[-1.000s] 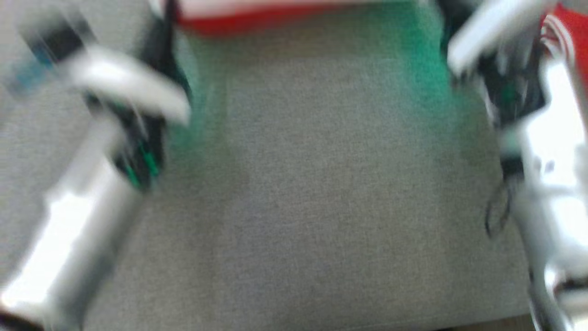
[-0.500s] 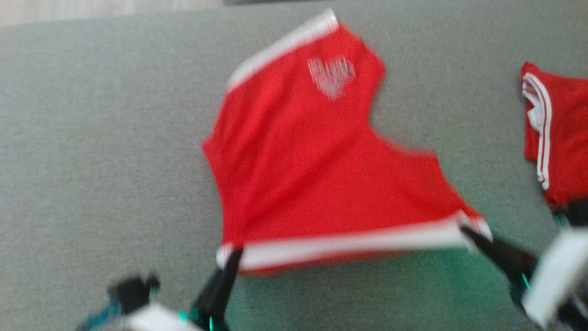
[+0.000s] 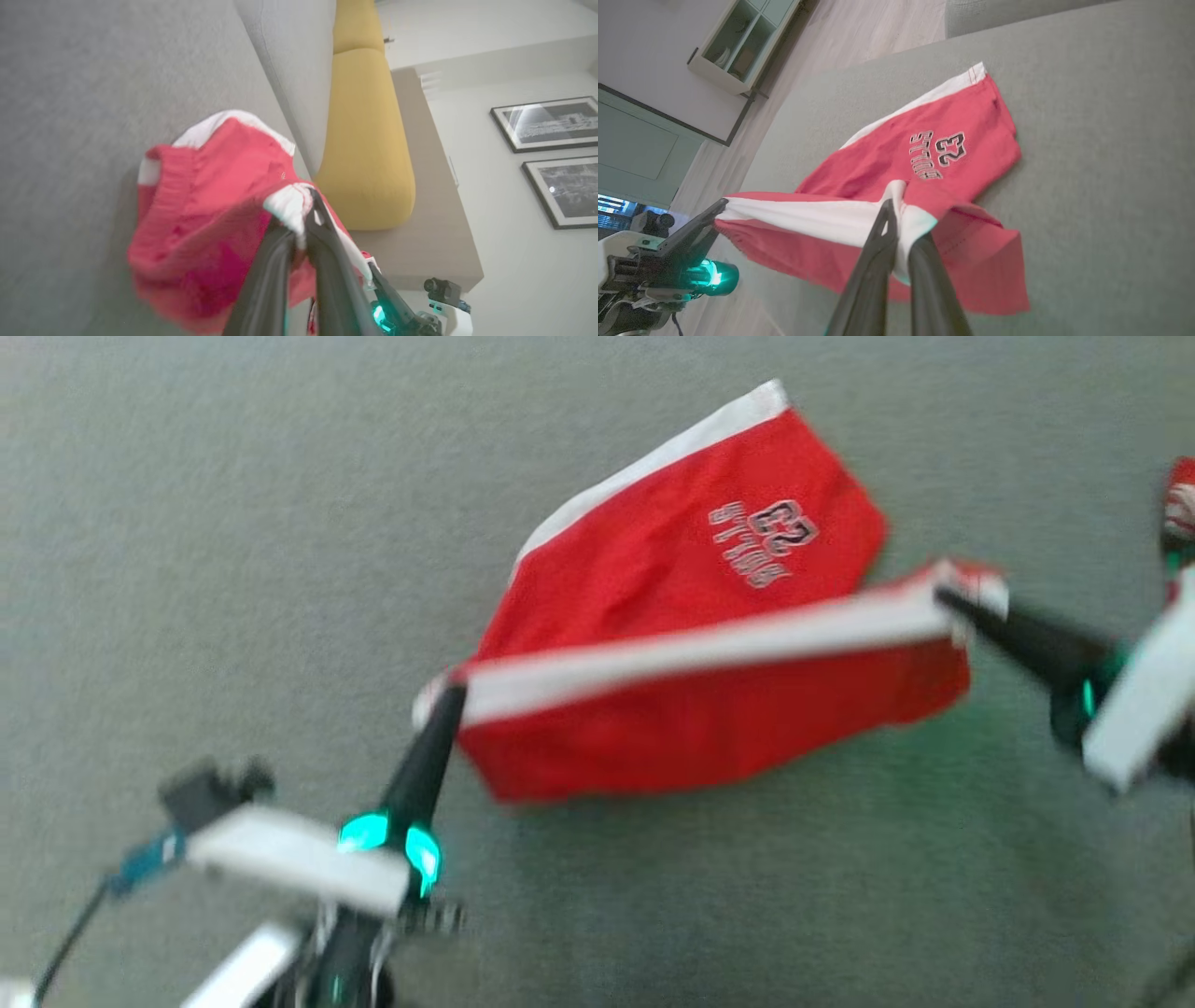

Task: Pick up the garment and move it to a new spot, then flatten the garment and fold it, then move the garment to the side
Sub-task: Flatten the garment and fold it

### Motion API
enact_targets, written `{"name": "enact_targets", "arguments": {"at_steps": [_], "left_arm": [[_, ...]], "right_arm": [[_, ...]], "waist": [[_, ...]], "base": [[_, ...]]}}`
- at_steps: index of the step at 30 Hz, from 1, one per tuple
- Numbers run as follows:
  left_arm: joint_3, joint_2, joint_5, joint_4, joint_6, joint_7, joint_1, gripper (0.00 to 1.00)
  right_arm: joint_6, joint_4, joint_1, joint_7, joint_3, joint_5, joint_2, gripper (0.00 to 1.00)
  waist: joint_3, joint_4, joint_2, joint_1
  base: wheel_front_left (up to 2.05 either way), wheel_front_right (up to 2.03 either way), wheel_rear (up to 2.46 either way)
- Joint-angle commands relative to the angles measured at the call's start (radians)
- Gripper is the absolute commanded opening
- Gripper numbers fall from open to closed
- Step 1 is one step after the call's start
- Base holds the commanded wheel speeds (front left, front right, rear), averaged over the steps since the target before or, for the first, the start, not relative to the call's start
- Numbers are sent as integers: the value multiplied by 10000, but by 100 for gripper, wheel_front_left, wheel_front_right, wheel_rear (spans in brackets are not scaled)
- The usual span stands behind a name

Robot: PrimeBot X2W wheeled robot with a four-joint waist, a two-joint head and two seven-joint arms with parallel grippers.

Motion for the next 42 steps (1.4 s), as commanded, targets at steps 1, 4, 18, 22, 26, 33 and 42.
{"name": "enact_targets", "arguments": {"at_steps": [1,4,18,22,26,33,42], "left_arm": [[440,44,-148,-188,68,66,-508,0],[608,-419,-562,499,425,441,-1565,0],[-56,-2141,345,3781,61,629,-4161,0],[-241,-2351,543,4221,19,635,-4363,0],[-351,-2481,809,4655,82,522,-4558,95],[-219,-2381,1024,5158,246,113,-4374,100],[-340,-1402,2062,4719,748,-536,-3528,100]], "right_arm": [[75,-98,-360,206,59,-192,-21,0],[75,1068,-2101,901,-107,-698,655,0],[75,4581,-6111,1329,-987,-3328,1743,0],[75,4959,-6303,1100,-895,-3594,1749,0],[75,5226,-6377,501,-847,-4068,1694,100],[75,5185,-6458,-179,-315,-4394,1511,100],[75,3501,-5365,572,1173,-4052,-296,100]], "waist": [[464,493,0,-4],[953,989,0,-4],[2118,2098,0,-4],[2147,2144,0,-4],[2176,2072,0,-4],[1969,1532,0,-4],[1385,933,0,-4]], "base": [[0,0,0],[0,0,0],[0,0,0],[0,0,0],[0,0,0],[0,0,0],[0,0,0]]}}
